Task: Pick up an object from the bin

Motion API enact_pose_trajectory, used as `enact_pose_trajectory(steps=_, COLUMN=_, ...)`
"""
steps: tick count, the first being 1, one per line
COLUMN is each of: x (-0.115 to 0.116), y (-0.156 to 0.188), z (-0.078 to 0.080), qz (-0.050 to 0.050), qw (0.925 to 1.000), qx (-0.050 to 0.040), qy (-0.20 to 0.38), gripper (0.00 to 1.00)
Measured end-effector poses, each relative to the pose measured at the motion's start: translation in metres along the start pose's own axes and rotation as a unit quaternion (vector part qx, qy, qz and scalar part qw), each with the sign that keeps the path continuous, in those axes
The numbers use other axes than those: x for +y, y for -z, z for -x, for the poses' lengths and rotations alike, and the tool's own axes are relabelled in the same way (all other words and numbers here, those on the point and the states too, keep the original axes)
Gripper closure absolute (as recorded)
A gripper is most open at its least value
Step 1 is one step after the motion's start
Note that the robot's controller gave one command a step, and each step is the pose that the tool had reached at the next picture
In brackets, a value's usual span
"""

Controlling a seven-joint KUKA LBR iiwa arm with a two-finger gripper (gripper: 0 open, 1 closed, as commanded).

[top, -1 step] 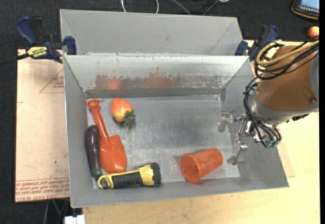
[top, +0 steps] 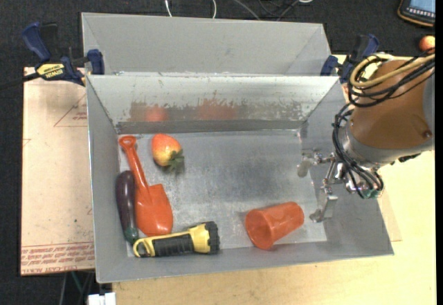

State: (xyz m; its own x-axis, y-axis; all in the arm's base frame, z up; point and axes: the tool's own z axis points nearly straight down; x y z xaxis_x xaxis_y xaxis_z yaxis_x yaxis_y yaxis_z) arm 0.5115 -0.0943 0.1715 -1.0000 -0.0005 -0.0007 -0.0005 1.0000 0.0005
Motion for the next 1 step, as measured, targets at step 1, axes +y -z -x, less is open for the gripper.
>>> enact_pose_trajectory(steps=1, x=0.0466, y=-0.0996, z=-0.0207, qz=-0.001, qw=0.9790, qx=-0.0071, qy=0.204, gripper=0.00)
